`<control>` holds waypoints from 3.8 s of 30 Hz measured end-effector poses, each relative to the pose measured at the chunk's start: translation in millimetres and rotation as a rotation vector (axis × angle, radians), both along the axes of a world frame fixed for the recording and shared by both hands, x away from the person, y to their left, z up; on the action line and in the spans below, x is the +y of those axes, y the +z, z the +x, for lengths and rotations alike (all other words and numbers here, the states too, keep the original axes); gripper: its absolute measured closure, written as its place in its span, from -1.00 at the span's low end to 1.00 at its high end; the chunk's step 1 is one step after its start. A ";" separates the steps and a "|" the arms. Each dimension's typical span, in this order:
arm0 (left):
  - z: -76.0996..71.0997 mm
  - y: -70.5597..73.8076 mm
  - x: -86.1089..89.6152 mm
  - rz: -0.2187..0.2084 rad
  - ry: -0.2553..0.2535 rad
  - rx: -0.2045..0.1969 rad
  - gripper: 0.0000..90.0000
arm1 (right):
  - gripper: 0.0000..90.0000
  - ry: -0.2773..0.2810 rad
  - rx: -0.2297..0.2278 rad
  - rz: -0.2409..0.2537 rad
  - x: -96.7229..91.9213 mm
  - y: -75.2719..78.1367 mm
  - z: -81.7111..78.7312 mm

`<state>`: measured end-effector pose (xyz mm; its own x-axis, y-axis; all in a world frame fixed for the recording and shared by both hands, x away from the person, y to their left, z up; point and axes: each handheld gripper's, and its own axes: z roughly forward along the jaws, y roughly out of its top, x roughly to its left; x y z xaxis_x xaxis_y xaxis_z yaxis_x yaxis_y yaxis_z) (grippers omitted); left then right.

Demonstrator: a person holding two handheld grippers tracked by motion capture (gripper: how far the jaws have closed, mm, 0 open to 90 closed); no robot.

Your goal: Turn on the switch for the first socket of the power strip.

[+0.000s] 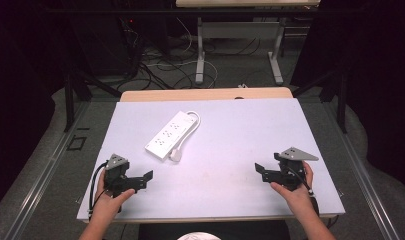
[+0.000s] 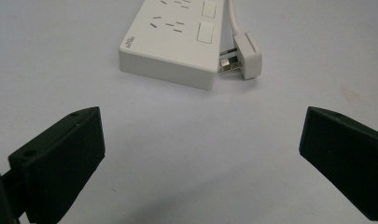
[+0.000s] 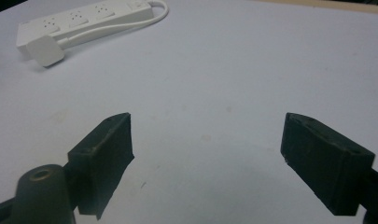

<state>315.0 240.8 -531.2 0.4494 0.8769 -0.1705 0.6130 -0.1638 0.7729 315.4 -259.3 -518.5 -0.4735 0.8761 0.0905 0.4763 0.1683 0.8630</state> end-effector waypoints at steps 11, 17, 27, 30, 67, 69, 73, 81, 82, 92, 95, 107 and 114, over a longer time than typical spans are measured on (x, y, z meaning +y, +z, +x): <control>-0.9 -2.7 -3.8 0.018 -0.002 -0.009 -0.99 | -0.62 -0.025 -0.003 0.007 -9.0 -13.8 -2.0; -3.5 -3.9 -8.8 0.025 -0.012 -0.018 -0.98 | -0.62 -0.038 0.006 -0.001 -10.2 -16.3 -2.8; -0.2 -0.6 -19.8 0.034 -0.022 -0.031 -0.95 | -0.61 -0.038 0.008 0.005 -12.2 -18.0 -4.4; 2.4 3.0 -24.3 0.043 -0.027 -0.032 -0.95 | -0.61 -0.033 0.014 0.013 -13.8 -18.3 -4.7; 32.2 51.5 -45.1 0.140 -0.169 -0.075 -0.53 | -0.61 -0.088 0.017 0.036 -17.9 -19.5 -8.3; 34.2 52.5 -45.8 0.156 -0.183 -0.073 -0.51 | -0.61 -0.091 0.022 0.041 -17.9 -19.6 -8.3; 37.5 54.4 -49.0 0.165 -0.186 -0.077 -0.51 | -0.61 -0.091 0.022 0.037 -18.4 -20.0 -7.9; 46.5 64.1 -52.5 0.156 -0.191 -0.050 -0.51 | -0.61 -0.097 0.023 0.041 -18.3 -21.1 -7.5; 47.9 65.5 -53.0 0.150 -0.192 -0.049 -0.51 | -0.61 -0.093 0.028 0.042 -18.5 -21.0 -7.8; 62.4 79.9 -57.3 0.150 -0.178 -0.032 -0.51 | -0.61 -0.093 0.030 0.046 -18.3 -21.2 -8.0; 66.8 83.3 -60.2 0.159 -0.181 -0.027 -0.51 | -0.61 -0.097 0.029 0.047 -17.6 -21.6 -7.9; 86.2 92.7 -72.0 0.163 -0.183 -0.001 -0.44 | -0.61 -0.094 0.036 0.054 -18.1 -21.8 -7.6; 98.2 97.3 -73.7 0.113 -0.145 0.035 -0.40 | -0.61 -0.095 0.037 0.057 -18.2 -22.0 -7.6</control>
<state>413.3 167.1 -433.9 0.5680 0.8178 -0.0923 0.6025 -0.3368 0.7236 307.8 -277.5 -540.5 -0.3842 0.9097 0.1574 0.5197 0.0721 0.8513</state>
